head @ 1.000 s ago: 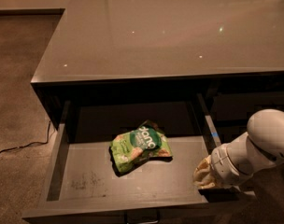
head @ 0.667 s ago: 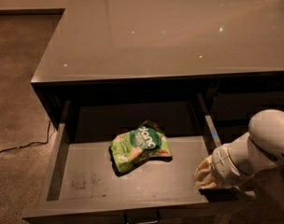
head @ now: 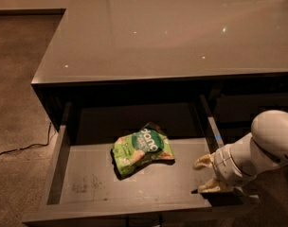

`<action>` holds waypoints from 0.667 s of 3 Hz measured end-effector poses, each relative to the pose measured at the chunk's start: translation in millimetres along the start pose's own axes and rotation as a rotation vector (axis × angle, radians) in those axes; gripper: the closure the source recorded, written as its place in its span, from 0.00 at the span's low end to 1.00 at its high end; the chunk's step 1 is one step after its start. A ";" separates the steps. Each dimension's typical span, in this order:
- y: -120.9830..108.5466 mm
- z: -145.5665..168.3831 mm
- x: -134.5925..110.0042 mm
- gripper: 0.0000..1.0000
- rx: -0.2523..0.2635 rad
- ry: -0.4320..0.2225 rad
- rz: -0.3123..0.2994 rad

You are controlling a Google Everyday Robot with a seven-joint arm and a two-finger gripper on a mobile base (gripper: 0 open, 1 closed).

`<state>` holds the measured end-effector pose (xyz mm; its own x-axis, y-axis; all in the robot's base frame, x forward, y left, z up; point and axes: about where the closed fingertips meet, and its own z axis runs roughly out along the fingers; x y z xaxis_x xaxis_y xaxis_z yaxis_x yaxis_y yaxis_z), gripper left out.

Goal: Open top drawer

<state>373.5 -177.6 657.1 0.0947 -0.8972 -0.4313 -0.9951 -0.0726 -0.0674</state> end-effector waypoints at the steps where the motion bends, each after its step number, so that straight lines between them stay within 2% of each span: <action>1: 0.0 0.1 0.0 0.00 0.000 0.000 0.000; 2: 0.0 0.1 0.0 0.00 0.000 0.000 0.000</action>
Offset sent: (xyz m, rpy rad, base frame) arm 0.0000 0.0000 0.0000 0.0000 0.0000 0.0000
